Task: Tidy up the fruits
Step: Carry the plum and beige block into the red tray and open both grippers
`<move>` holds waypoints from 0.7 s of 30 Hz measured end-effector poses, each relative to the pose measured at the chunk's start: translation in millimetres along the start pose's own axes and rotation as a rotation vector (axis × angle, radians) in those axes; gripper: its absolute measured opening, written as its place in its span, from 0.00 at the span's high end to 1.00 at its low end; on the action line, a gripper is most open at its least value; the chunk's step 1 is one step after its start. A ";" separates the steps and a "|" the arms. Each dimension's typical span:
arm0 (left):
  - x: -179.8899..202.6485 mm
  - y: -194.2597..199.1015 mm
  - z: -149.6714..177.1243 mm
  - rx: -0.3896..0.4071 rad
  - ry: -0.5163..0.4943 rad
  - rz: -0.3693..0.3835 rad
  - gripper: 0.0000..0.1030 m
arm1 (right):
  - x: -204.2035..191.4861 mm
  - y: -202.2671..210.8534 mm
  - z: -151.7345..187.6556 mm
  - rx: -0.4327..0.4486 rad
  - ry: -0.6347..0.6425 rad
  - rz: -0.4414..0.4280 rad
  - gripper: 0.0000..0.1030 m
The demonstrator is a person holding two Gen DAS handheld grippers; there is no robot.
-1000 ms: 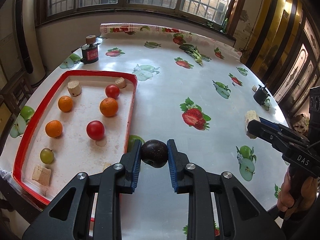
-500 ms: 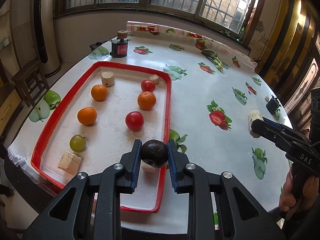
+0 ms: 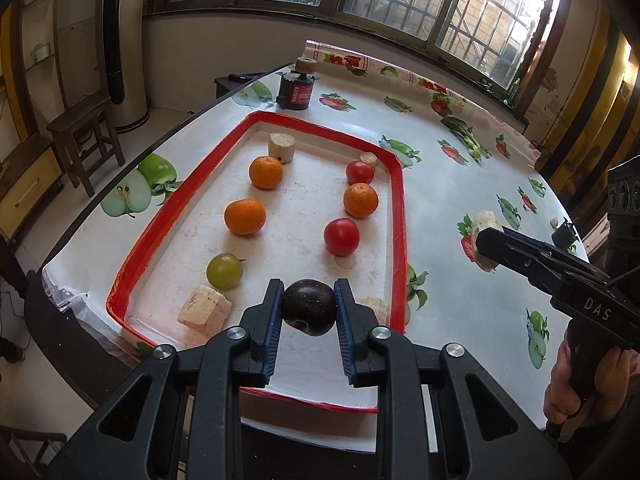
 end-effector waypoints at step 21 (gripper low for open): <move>-9.0 -30.7 -0.5 -0.052 0.025 0.015 0.78 | -34.5 -78.7 -13.0 -0.097 0.100 -0.015 0.59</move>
Point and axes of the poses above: each gripper's, at about its wrist camera, not at the fingertips, and y roughly against the way its jaws point, x to its right, z to its underside, the point moved 5 cm from there along -y, roughly the way its jaws point, and after that the axes turned 11 degrees about z, right-handed, at the moved point
